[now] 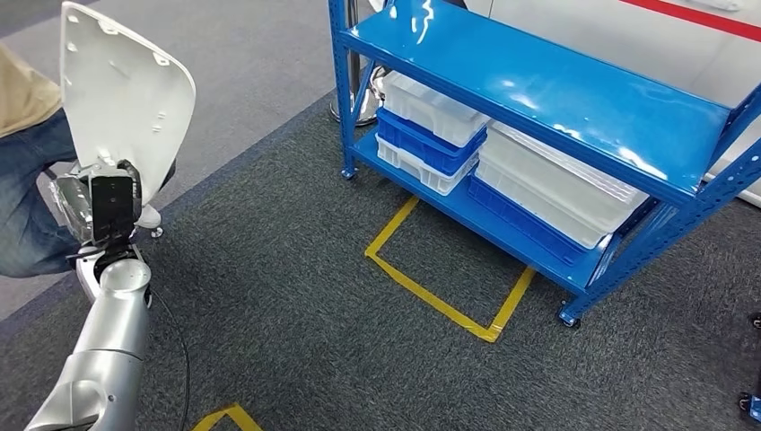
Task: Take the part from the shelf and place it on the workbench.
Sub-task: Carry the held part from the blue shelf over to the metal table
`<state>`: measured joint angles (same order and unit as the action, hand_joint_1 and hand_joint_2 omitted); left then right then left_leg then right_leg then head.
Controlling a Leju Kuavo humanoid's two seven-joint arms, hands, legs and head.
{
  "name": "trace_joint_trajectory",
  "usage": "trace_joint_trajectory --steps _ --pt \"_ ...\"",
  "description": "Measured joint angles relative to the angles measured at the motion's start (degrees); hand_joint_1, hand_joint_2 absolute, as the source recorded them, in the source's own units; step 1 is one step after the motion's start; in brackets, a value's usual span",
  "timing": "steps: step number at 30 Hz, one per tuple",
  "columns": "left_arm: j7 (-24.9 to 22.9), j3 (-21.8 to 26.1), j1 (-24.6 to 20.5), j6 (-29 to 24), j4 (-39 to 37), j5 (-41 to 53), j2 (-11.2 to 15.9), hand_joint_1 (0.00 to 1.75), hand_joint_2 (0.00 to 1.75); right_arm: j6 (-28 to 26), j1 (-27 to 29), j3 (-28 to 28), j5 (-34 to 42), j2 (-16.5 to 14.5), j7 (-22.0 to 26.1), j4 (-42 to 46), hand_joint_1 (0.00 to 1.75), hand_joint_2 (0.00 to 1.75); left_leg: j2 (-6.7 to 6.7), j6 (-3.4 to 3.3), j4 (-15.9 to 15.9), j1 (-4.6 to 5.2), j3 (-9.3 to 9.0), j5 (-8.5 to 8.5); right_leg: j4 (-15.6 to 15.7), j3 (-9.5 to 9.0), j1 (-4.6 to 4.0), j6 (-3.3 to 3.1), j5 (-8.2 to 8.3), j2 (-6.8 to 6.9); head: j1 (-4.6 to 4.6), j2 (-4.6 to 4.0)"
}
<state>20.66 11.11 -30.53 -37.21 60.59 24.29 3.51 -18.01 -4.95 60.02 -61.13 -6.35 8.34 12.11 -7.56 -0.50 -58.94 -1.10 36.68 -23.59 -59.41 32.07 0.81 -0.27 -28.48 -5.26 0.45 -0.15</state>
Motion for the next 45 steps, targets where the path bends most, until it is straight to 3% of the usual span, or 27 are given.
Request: trace_joint_trajectory --steps 1,2,3,5,7,8,9,11,13,14,17,19,22,23,24,26,27,29,30,32,34,36,38,39,41,43,45 --pt "-0.13 0.02 0.09 0.0 0.05 0.25 0.12 1.75 1.75 0.02 -0.07 0.0 -0.08 -0.13 -0.05 -0.01 0.0 1.75 -0.59 0.42 0.16 -0.17 0.23 0.25 0.28 -0.03 0.09 0.0 0.19 0.83 0.03 0.0" --pt "-0.22 0.05 0.17 0.01 0.09 0.48 0.27 1.75 1.75 0.04 -0.13 0.0 -0.16 -0.23 -0.15 -0.01 0.0 1.75 -0.1 0.76 0.06 -0.15 0.51 0.16 0.67 -0.09 0.18 -0.15 0.48 1.63 -0.02 0.0" --pt "-0.33 0.07 0.1 0.01 0.12 0.73 0.42 1.75 1.75 0.08 -0.11 0.0 -0.22 -0.33 -0.22 -0.01 0.0 1.75 1.3 1.09 -0.9 -0.07 1.09 -0.62 1.06 -0.13 0.32 -0.4 0.8 2.52 -0.17 0.0" --pt "-0.51 0.11 -0.17 0.03 0.15 1.07 0.63 1.75 1.75 0.16 0.03 0.0 -0.28 -0.4 -0.33 0.0 0.0 1.75 5.18 1.63 -5.97 0.02 3.32 -3.88 1.46 -0.09 0.27 -0.79 1.19 4.29 -0.5 0.0" --pt "-0.64 0.12 -0.1 0.09 0.14 1.24 0.66 1.75 1.75 0.34 0.14 0.0 -0.28 -0.42 -0.35 0.0 0.0 1.75 6.8 2.2 -12.76 -0.17 5.92 -7.01 1.33 0.13 0.1 -0.9 1.2 6.06 -0.62 0.0" --pt "-0.68 0.12 0.05 0.14 0.13 1.3 0.67 1.75 1.75 0.54 0.14 0.0 -0.28 -0.42 -0.32 0.0 0.0 1.75 7.07 2.42 -14.41 -0.26 6.37 -7.37 1.19 0.24 0.08 -0.88 1.16 6.94 -0.63 0.0" --pt "-0.72 0.12 0.12 0.2 0.13 1.4 0.68 1.75 1.75 0.81 0.1 0.0 -0.27 -0.43 -0.24 0.0 0.0 1.75 7.33 2.59 -13.88 -0.33 5.71 -6.71 1.02 0.35 0.09 -0.85 1.09 7.8 -0.63 0.0" --pt "-0.77 0.12 -0.08 0.31 0.13 1.69 0.72 1.75 1.75 1.31 0.03 0.0 -0.25 -0.45 0.07 0.0 0.0 1.75 8.79 2.66 -7.21 -0.35 1.67 -3.86 0.58 0.46 0.09 -0.59 0.82 9.45 -0.62 0.0" --pt "-0.79 0.12 -0.54 0.39 0.14 1.98 0.74 1.75 1.75 1.58 -0.04 0.0 -0.23 -0.46 0.35 0.01 0.0 1.75 10.69 1.93 -1.29 0.1 -1.66 -2.37 0.25 0.51 -0.18 -0.12 0.54 10.74 -0.6 0.0" --pt "-0.8 0.12 -0.71 0.42 0.14 2.09 0.75 1.75 1.75 1.68 -0.1 0.0 -0.22 -0.47 0.45 0.02 0.0 1.75 11.06 1.41 -0.21 0.34 -2.11 -2.35 0.18 0.49 -0.34 0.14 0.49 11.26 -0.56 0.0" --pt "-0.85 0.12 -0.79 0.46 0.15 2.27 0.87 1.75 1.75 1.88 -0.44 0.0 -0.22 -0.47 0.61 0.02 0.0 1.75 9.38 -0.03 0.15 0.45 -1.87 -1.84 0.33 0.25 -0.49 1.04 0.44 12.61 -0.51 0.0" --pt "-0.87 0.13 -0.83 0.44 0.15 2.28 0.9 1.75 1.75 1.9 -0.52 0.0 -0.22 -0.43 0.65 0.02 0.0 1.75 8.33 -0.74 0.62 0.2 -1.85 -1.36 -1.67 1.07 -0.29 1.62 -1.3 10.85 -0.49 0.0" --pt "-0.95 0.14 -0.95 0.46 0.13 2.29 0.89 1.75 1.75 1.93 -0.3 0.0 -0.22 -0.38 0.71 0.02 0.0 1.75 6.66 -1.32 0.7 0.2 -1.48 -0.97 -11.77 5.64 -0.08 1.79 -6.42 6.57 -0.49 0.0" --pt "-0.96 0.14 -0.93 0.47 0.13 2.29 0.85 1.75 1.75 1.95 -0.19 0.0 -0.22 -0.38 0.71 0.01 0.0 1.75 5.91 -1.4 0.64 0.27 -1.37 -0.9 -14.28 6.87 -0.07 1.71 -6.95 6.01 -0.49 0.0" --pt "-0.96 0.13 -0.88 0.49 0.13 2.29 0.79 1.75 1.75 1.97 -0.12 0.0 -0.22 -0.38 0.71 0.01 0.0 1.75 5.12 -1.44 0.57 0.34 -1.31 -0.86 -14.82 7.19 -0.09 1.57 -6.35 5.7 -0.49 0.0" --pt "-0.98 0.12 -0.8 0.54 0.13 2.3 0.68 1.75 1.75 2.01 -0.07 0.0 -0.23 -0.37 0.76 0.0 0.0 1.75 3.55 -1.4 0.39 0.42 -1.27 -0.81 -9.88 5.05 -0.1 1.05 -2.55 4.43 -0.49 0.0" --pt "-1.0 0.12 -0.82 0.59 0.12 2.32 0.66 1.75 1.75 2.06 -0.07 0.0 -0.26 -0.31 0.82 0.0 0.0 1.75 2.87 -1.27 0.28 0.49 -1.16 -0.77 -6.3 3.46 -0.04 0.71 -0.88 2.74 -0.5 0.0" --pt "-1.12 0.12 -0.95 0.73 0.11 2.39 0.66 1.75 1.75 2.19 -0.05 -0.01 -0.35 -0.22 1.08 0.0 0.0 1.75 1.52 -0.71 0.11 0.4 -0.69 -0.53 -1.17 1.37 0.02 0.35 0.62 0.17 -0.51 0.0" --pt "-1.19 0.12 -0.97 0.79 0.1 2.43 0.66 1.75 1.75 2.23 -0.05 -0.01 -0.41 -0.19 1.21 0.0 0.0 1.75 0.82 -0.28 0.15 0.3 -0.41 -0.32 -0.42 1.11 -0.03 0.29 0.44 -0.13 -0.5 0.0" --pt "-1.29 0.12 -0.8 0.84 0.1 2.54 0.72 1.75 1.75 2.28 -0.14 -0.02 -0.53 -0.25 1.37 0.0 0.0 1.75 0.05 0.53 0.31 0.04 0.02 0.04 0.23 0.8 -0.07 -0.02 0.72 1.37 -0.49 0.0" --pt "-1.35 0.13 -0.76 0.87 0.1 2.72 0.92 1.75 1.75 2.3 -0.15 -0.02 -0.59 -0.32 1.41 0.01 0.0 1.75 2.57 1.1 -1.48 0.18 1.0 -1.27 0.97 0.41 0.16 -0.64 1.18 3.03 -0.66 0.0" --pt "-1.45 0.13 -0.87 0.98 0.1 2.9 1.01 1.75 1.75 2.31 -0.03 -0.02 -0.61 -0.34 1.48 0.02 0.0 1.75 5.96 1.5 -7.37 0.27 3.57 -4.7 1.3 0.31 0.14 -1.01 1.36 4.69 -0.83 0.0" --pt "-1.59 0.12 -0.58 1.24 0.1 3.0 0.96 1.75 1.75 2.31 0.03 -0.02 -0.63 -0.34 1.64 0.02 0.0 1.75 6.92 1.86 -13.64 0.09 6.16 -7.2 1.27 0.35 0.06 -1.13 1.27 6.4 -0.85 0.0" --pt "-1.64 0.12 -0.35 1.38 0.1 3.03 0.95 1.75 1.75 2.31 0.02 -0.02 -0.65 -0.37 1.77 0.02 0.0 1.75 7.11 2.0 -14.45 -0.01 6.33 -7.04 1.23 0.35 0.05 -1.13 1.2 7.27 -0.85 0.0" --pt "-1.67 0.12 -0.17 1.53 0.11 3.08 0.95 1.75 1.75 2.31 -0.03 -0.02 -0.68 -0.43 1.97 0.01 0.0 1.75 8.16 2.02 -9.92 -0.11 3.58 -4.25 1.08 0.26 0.03 -0.97 0.95 8.93 -0.85 0.0" --pt "-1.67 0.11 -0.4 1.57 0.13 3.13 0.94 1.75 1.75 2.32 -0.06 -0.02 -0.69 -0.5 2.06 0.01 0.0 1.75 11.06 1.6 -2.67 0.28 -0.33 -1.86 0.82 0.12 -0.2 -0.56 0.57 10.41 -0.84 0.0" --pt "-1.68 0.09 -0.57 1.6 0.14 3.22 0.92 1.75 1.75 2.32 -0.1 -0.02 -0.71 -0.57 2.11 0.02 0.0 1.75 12.4 0.84 0.34 0.81 -1.74 -1.49 0.7 -0.04 -0.55 -0.03 0.27 11.76 -0.79 0.0"
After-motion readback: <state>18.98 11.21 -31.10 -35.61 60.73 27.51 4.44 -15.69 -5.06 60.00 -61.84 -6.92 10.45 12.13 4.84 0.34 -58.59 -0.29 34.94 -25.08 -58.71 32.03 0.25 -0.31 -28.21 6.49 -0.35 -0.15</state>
